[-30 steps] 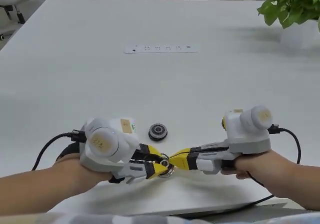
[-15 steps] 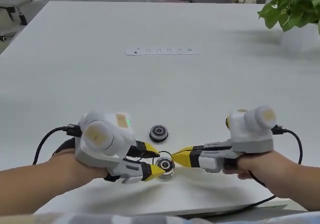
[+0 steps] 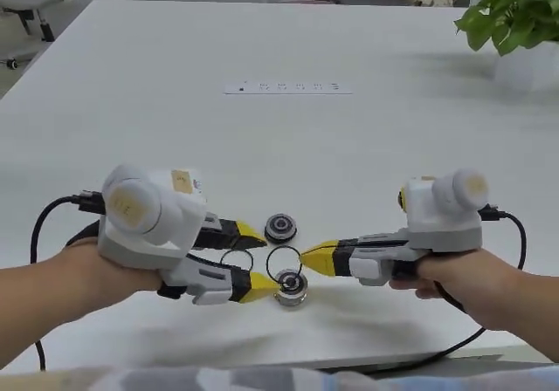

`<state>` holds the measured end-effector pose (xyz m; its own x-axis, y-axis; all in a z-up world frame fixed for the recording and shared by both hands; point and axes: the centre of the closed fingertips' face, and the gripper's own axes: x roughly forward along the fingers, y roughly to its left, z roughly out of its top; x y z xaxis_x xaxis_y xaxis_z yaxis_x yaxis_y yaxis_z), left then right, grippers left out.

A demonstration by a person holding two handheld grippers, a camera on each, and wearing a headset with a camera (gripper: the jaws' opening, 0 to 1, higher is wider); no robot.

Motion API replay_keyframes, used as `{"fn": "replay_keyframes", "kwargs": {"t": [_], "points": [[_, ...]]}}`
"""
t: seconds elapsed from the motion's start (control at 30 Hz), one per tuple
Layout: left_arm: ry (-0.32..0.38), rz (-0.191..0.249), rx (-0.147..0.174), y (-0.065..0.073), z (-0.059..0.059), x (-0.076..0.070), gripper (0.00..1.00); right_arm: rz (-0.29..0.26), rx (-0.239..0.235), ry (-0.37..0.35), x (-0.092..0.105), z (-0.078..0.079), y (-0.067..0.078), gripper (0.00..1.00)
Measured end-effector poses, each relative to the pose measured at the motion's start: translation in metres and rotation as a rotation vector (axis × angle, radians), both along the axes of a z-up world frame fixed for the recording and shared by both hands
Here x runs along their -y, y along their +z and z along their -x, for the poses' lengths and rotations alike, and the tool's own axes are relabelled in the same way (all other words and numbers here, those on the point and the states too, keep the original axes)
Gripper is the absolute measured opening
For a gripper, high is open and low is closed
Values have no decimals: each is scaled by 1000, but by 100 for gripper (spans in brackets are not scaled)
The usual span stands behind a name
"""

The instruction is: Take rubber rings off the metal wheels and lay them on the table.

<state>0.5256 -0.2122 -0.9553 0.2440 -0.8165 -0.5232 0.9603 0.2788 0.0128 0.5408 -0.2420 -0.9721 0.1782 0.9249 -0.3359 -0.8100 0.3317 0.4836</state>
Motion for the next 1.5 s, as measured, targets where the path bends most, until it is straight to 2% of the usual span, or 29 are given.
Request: {"fn": "replay_keyframes", "kwargs": {"t": [0.2,0.37,0.47,0.77,1.1,1.5], "points": [[45,7,4,5,-4,-16,46,-1,9,8,-5,-3,5,0],[76,7,9,6,-6,-26,49,3,18,20,-12,-6,8,0],[86,6,32,8,-6,-32,52,1,21,26,-18,-9,9,0],[138,13,23,8,-9,-50,60,9,17,34,-35,-18,8,0],[175,12,13,2,-9,-63,66,19,-19,33,-47,-27,-2,0],[212,19,6,-1,-11,-76,70,60,-81,43,-60,-25,-19,0]]}}
